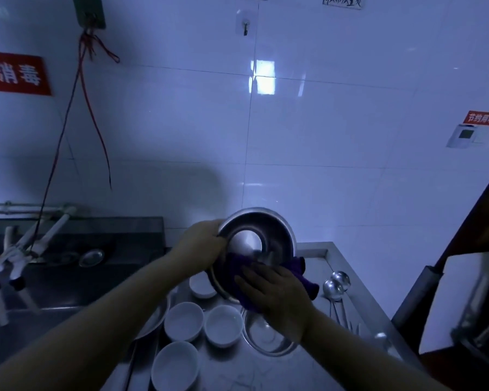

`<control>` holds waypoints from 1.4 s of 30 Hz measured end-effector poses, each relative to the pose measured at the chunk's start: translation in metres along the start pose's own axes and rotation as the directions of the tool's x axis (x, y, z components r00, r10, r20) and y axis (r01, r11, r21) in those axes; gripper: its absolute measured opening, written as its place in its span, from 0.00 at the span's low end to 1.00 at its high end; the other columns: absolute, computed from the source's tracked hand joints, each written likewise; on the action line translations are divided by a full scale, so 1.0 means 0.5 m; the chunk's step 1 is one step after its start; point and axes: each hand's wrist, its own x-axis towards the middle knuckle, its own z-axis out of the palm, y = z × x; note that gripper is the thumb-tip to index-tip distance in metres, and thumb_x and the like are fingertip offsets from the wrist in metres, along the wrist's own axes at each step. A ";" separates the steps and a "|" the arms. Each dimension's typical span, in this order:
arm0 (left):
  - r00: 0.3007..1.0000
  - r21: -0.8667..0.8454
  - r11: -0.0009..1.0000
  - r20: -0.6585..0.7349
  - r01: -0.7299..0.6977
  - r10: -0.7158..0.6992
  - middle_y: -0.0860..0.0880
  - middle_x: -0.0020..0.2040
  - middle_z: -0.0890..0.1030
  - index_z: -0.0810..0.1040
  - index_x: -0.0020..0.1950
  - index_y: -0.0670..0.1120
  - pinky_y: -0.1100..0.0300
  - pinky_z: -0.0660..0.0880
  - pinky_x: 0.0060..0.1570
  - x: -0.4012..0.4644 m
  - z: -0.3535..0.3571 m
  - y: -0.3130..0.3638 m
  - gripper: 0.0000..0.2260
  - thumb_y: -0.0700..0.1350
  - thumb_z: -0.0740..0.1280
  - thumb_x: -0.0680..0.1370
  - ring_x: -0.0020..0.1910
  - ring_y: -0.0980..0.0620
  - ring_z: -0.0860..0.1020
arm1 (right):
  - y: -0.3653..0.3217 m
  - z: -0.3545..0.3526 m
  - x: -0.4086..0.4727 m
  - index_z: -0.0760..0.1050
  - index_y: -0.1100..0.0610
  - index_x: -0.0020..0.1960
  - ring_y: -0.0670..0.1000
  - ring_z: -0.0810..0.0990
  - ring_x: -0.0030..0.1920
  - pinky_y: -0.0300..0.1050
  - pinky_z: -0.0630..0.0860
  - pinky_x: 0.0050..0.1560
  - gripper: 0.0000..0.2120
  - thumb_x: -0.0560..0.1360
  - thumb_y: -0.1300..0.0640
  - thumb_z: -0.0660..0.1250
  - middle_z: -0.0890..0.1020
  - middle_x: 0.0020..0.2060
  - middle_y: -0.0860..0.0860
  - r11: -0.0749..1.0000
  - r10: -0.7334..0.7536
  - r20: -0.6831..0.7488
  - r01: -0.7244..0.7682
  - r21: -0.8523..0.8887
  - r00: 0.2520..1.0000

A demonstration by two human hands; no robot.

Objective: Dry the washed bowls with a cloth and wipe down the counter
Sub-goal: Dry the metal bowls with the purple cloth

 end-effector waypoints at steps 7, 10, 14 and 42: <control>0.989 -0.379 0.924 -0.105 0.055 -0.102 0.46 0.33 0.81 0.79 0.42 0.52 0.61 0.74 0.24 -0.008 0.005 0.011 0.06 0.41 0.68 0.69 0.27 0.50 0.79 | 0.036 -0.021 0.022 0.82 0.56 0.50 0.52 0.82 0.40 0.44 0.75 0.39 0.07 0.75 0.58 0.66 0.85 0.45 0.52 0.997 0.021 -0.182 -0.036 -0.075 0.983; 0.980 -0.540 0.840 -0.134 0.055 -0.150 0.48 0.40 0.81 0.73 0.54 0.51 0.62 0.76 0.25 -0.043 0.084 0.020 0.17 0.36 0.70 0.69 0.31 0.53 0.81 | 0.005 -0.010 0.047 0.82 0.56 0.51 0.52 0.82 0.41 0.45 0.75 0.40 0.08 0.75 0.55 0.68 0.84 0.46 0.52 0.975 0.199 -0.244 -0.217 -0.051 0.949; 0.972 -0.638 0.764 -0.105 0.097 -0.211 0.47 0.35 0.81 0.74 0.50 0.53 0.60 0.75 0.23 -0.049 0.101 0.011 0.19 0.30 0.62 0.70 0.26 0.51 0.80 | -0.015 0.009 0.026 0.82 0.58 0.54 0.53 0.83 0.44 0.47 0.78 0.40 0.11 0.73 0.57 0.72 0.84 0.49 0.54 0.982 0.174 -0.224 -0.186 -0.036 0.959; 0.984 -0.236 0.959 0.112 0.158 -0.135 0.42 0.38 0.82 0.79 0.43 0.46 0.55 0.78 0.36 -0.011 0.001 -0.014 0.12 0.31 0.64 0.67 0.37 0.44 0.81 | 0.080 -0.007 -0.012 0.82 0.54 0.51 0.51 0.81 0.42 0.45 0.77 0.41 0.08 0.73 0.61 0.69 0.84 0.48 0.51 0.969 -0.244 -0.053 0.241 -0.055 0.968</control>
